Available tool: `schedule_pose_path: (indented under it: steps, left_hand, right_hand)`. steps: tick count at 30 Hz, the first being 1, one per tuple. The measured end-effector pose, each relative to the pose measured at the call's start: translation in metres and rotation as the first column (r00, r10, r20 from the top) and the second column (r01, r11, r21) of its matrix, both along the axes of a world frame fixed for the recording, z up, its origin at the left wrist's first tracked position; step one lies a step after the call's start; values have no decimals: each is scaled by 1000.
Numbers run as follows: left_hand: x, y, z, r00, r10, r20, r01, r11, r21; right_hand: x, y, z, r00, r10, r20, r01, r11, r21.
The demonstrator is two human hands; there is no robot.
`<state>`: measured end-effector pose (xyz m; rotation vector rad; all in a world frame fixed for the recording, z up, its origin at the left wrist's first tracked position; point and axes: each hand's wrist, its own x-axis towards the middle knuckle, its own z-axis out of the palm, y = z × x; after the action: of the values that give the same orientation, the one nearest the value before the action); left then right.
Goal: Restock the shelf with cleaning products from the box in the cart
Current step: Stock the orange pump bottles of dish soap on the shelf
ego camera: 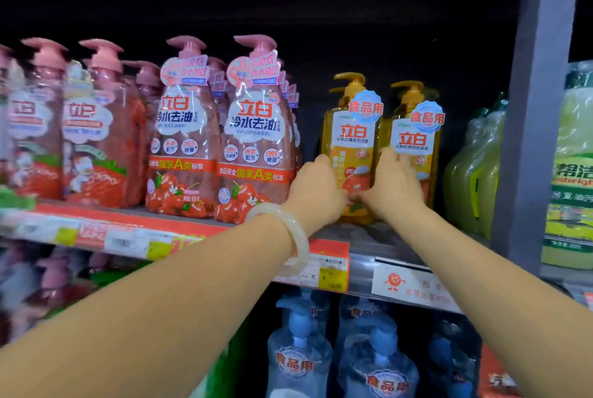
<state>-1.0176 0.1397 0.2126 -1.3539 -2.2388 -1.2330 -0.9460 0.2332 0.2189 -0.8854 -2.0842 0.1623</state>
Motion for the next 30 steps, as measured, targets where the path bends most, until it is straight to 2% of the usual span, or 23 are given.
schedule_pose_path:
  steps: [3, 6, 8, 10, 14, 17, 20, 23, 26, 30]
  left_hand:
    - [9, -43, -1, 983, 10, -182, -5, 1000, 31]
    - [1, -101, -4, 953, 91, -291, -93, 996, 6]
    - [-14, -147, -12, 916, 164, -365, -215, 971, -101]
    - [-32, -202, -26, 882, 223, -415, -352, 897, -267]
    - [-71, -324, -66, 859, 293, -420, -493, 698, -520]
    - [-98, -420, -101, 830, 382, -407, -558, 558, -614]
    - [-119, -512, -137, 792, 478, -378, -589, 437, -680]
    - [-137, -589, -170, 757, 580, -301, -570, 361, -738]
    - [-155, -655, -208, 732, 635, -248, -534, 309, -787]
    - [-183, -706, -261, 719, 671, -181, -458, 261, -850]
  right_hand:
    - [10, -37, 9, 998, 63, -4, -62, 983, 171]
    - [3, -90, 8, 978, 122, 170, -171, 933, 316]
    - [-11, -132, -1, 945, 147, 293, -249, 903, 351]
    - [-31, -180, -18, 901, 197, 387, -343, 868, 358]
    - [-79, -288, -71, 778, 352, 520, -533, 809, 248]
    - [-115, -378, -118, 654, 494, 573, -653, 751, 98]
    - [-148, -466, -170, 518, 565, 642, -727, 687, -18]
    - [-172, -541, -217, 380, 630, 677, -790, 602, -116]
    - [-194, -601, -259, 264, 659, 704, -800, 557, -222]
    - [-223, -645, -303, 193, 658, 728, -808, 527, -263]
